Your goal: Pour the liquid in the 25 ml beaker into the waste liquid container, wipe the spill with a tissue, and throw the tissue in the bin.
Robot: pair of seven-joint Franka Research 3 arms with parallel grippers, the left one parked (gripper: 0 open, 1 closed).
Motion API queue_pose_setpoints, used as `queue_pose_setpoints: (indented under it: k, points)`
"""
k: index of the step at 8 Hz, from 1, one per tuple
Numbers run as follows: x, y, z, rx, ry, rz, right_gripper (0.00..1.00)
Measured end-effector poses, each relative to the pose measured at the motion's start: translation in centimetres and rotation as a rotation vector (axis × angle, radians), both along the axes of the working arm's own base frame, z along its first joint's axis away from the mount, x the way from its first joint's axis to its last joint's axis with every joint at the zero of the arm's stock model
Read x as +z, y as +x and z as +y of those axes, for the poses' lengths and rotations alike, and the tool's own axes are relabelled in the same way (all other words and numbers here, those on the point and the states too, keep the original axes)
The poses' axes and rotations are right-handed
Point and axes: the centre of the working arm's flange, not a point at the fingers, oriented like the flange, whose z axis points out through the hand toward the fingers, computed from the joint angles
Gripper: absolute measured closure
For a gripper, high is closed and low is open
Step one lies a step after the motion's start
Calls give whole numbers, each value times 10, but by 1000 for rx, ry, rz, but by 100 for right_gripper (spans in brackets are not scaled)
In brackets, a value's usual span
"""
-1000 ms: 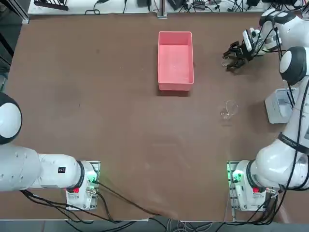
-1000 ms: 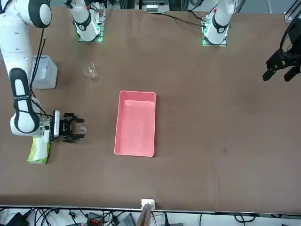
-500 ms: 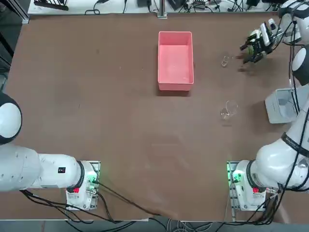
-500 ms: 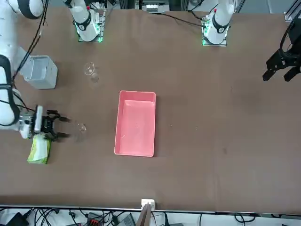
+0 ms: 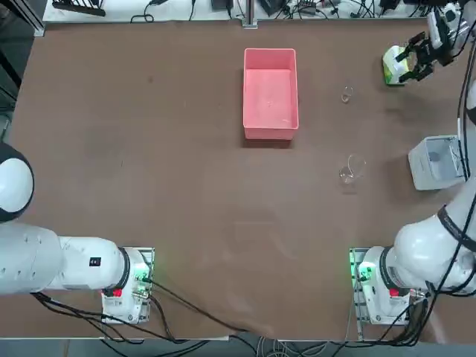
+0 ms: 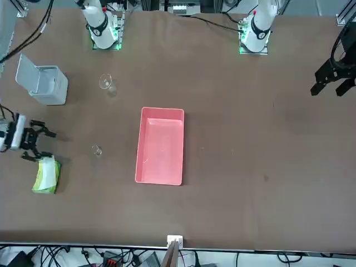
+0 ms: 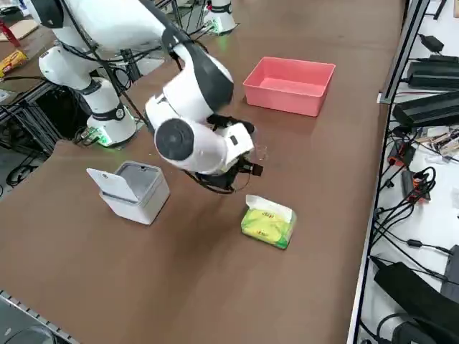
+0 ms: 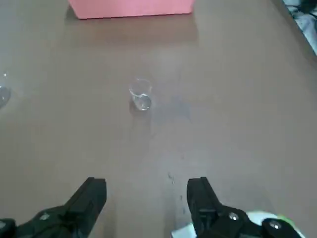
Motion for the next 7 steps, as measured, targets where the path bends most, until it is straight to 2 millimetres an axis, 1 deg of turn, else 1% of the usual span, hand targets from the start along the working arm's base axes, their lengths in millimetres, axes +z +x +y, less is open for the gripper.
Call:
queue_pose_setpoints:
  k: [1,2,3,5,6,7]
  points:
    - [11,5,5,-76,-36,29,0]
    - [17,12,13,-143,-81,50,0]
    - [24,22,23,-199,-141,68,0]
    - [49,42,44,-379,-223,147,0]
    - [53,47,55,-477,-253,200,0]
    - [49,50,65,-580,-274,258,0]
